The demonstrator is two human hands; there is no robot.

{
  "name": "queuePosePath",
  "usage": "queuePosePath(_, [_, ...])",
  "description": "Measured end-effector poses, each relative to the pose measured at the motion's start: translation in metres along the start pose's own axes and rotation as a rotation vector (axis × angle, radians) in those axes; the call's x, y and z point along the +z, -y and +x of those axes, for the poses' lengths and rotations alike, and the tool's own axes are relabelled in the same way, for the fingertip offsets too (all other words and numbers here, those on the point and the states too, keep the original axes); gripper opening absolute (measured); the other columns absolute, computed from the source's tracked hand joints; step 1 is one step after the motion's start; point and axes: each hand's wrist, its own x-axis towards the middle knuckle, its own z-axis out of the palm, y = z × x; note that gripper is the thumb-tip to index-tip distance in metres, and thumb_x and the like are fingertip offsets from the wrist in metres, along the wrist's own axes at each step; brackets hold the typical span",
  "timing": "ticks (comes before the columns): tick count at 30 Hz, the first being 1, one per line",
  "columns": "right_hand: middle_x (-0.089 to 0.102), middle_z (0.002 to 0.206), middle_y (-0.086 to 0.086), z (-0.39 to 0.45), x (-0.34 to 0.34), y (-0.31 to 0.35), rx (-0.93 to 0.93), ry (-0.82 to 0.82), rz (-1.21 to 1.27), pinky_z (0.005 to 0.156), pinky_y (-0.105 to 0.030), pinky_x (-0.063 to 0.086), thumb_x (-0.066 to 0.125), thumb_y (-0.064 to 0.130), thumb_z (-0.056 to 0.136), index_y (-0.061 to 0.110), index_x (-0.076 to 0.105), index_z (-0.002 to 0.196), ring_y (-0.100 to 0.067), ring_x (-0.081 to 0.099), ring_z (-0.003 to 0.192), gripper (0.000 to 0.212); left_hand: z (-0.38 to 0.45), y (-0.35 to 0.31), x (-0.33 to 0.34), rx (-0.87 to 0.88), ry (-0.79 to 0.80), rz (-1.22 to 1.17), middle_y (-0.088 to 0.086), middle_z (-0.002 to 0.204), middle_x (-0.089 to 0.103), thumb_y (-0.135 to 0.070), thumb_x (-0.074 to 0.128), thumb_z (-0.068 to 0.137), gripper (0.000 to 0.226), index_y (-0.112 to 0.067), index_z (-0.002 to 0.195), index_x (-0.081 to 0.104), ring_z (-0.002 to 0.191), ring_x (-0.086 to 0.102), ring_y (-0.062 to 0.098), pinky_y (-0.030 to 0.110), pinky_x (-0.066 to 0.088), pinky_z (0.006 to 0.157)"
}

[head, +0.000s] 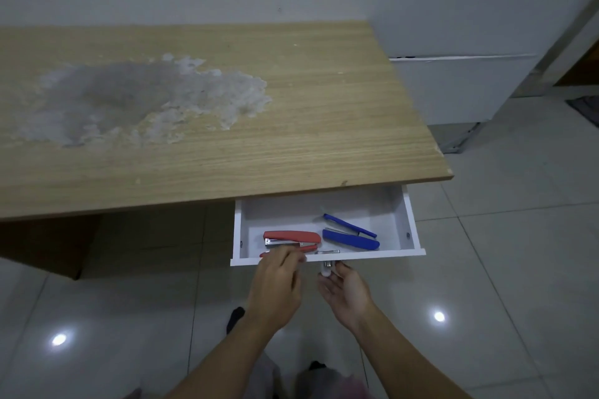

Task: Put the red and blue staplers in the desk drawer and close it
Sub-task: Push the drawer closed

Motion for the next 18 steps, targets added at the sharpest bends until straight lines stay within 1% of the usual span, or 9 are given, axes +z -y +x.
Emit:
queuePosePath(1, [0.056, 0.073, -0.007, -0.002, 0.001, 0.001, -0.009, -0.003, 0.002, 0.076, -0.028, 0.043, 0.04, 0.001, 0.091, 0.011, 0.056, 0.071, -0.017, 0.052, 0.072, 0.028, -0.003, -0.001, 0.0, 0.004, -0.022, -0.005, 0.003, 0.102, 0.066, -0.001, 0.058, 0.07, 0.032, -0.013, 0.1, 0.063, 0.098, 0.058, 0.017, 0.031, 0.05, 0.085])
queuePosePath(3, [0.06, 0.076, -0.007, -0.005, 0.003, 0.002, -0.029, -0.014, 0.026, 0.086, -0.032, 0.043, 0.041, 0.005, 0.092, 0.011, 0.06, 0.076, -0.017, 0.055, 0.076, 0.025, -0.005, -0.004, -0.002, 0.017, -0.063, -0.012, 0.005, 0.109, 0.065, -0.001, 0.059, 0.067, 0.042, -0.012, 0.107, 0.06, 0.105, 0.05, 0.013, 0.028, 0.044, 0.095])
queuePosePath(4, [0.061, 0.079, -0.007, -0.004, 0.004, 0.002, -0.04, -0.022, 0.049, 0.092, -0.034, 0.041, 0.042, 0.008, 0.094, 0.012, 0.06, 0.079, -0.017, 0.056, 0.078, 0.024, -0.005, -0.006, -0.004, 0.029, -0.078, -0.002, 0.006, 0.112, 0.063, -0.001, 0.059, 0.065, 0.047, -0.011, 0.111, 0.058, 0.109, 0.046, 0.014, 0.029, 0.042, 0.1])
queuePosePath(6, [0.062, 0.084, -0.008, -0.003, 0.006, 0.005, -0.072, -0.03, 0.087, 0.1, -0.036, 0.039, 0.042, 0.014, 0.096, 0.014, 0.06, 0.084, -0.017, 0.057, 0.082, 0.021, -0.001, -0.01, -0.007, 0.054, -0.08, 0.041, 0.009, 0.116, 0.062, -0.002, 0.061, 0.061, 0.056, -0.009, 0.116, 0.055, 0.114, 0.042, 0.016, 0.039, 0.043, 0.104])
queuePosePath(8, [0.063, 0.085, -0.007, 0.0, 0.009, 0.013, -0.102, -0.022, 0.098, 0.098, -0.035, 0.041, 0.043, 0.016, 0.096, 0.015, 0.06, 0.084, -0.017, 0.058, 0.084, 0.02, 0.007, -0.012, -0.011, 0.074, -0.064, 0.068, 0.012, 0.119, 0.06, -0.002, 0.062, 0.059, 0.061, -0.007, 0.119, 0.052, 0.117, 0.04, 0.017, 0.046, 0.042, 0.105])
queuePosePath(12, [0.062, 0.083, -0.006, 0.006, 0.013, 0.031, -0.142, 0.01, 0.106, 0.081, -0.026, 0.044, 0.043, 0.01, 0.094, 0.01, 0.061, 0.084, -0.015, 0.057, 0.081, 0.02, 0.024, -0.012, -0.019, 0.116, -0.012, 0.104, 0.014, 0.128, 0.057, -0.002, 0.058, 0.06, 0.067, -0.006, 0.126, 0.047, 0.124, 0.035, 0.018, 0.051, 0.04, 0.106])
queuePosePath(15, [0.061, 0.09, -0.008, 0.017, 0.019, 0.042, -0.152, 0.039, 0.119, 0.087, -0.03, 0.044, 0.044, 0.007, 0.093, 0.006, 0.061, 0.095, -0.017, 0.057, 0.088, 0.016, 0.035, -0.008, -0.024, 0.16, 0.02, 0.152, 0.014, 0.134, 0.054, -0.003, 0.061, 0.059, 0.074, -0.005, 0.131, 0.042, 0.129, 0.031, 0.019, 0.051, 0.032, 0.108])
queuePosePath(17, [0.059, 0.09, -0.008, 0.027, 0.024, 0.048, -0.15, 0.038, 0.13, 0.09, -0.031, 0.043, 0.043, 0.004, 0.093, 0.006, 0.059, 0.098, -0.017, 0.056, 0.086, 0.017, 0.038, -0.003, -0.022, 0.165, 0.037, 0.163, 0.014, 0.134, 0.053, -0.004, 0.059, 0.06, 0.074, -0.005, 0.132, 0.041, 0.13, 0.034, 0.021, 0.05, 0.031, 0.108])
queuePosePath(18, [0.058, 0.089, -0.008, 0.032, 0.028, 0.05, -0.148, 0.032, 0.134, 0.09, -0.031, 0.043, 0.042, 0.002, 0.093, 0.006, 0.058, 0.099, -0.016, 0.055, 0.084, 0.018, 0.038, -0.002, -0.021, 0.153, 0.058, 0.157, 0.014, 0.135, 0.053, -0.004, 0.058, 0.062, 0.073, -0.006, 0.132, 0.04, 0.131, 0.037, 0.023, 0.048, 0.027, 0.11])
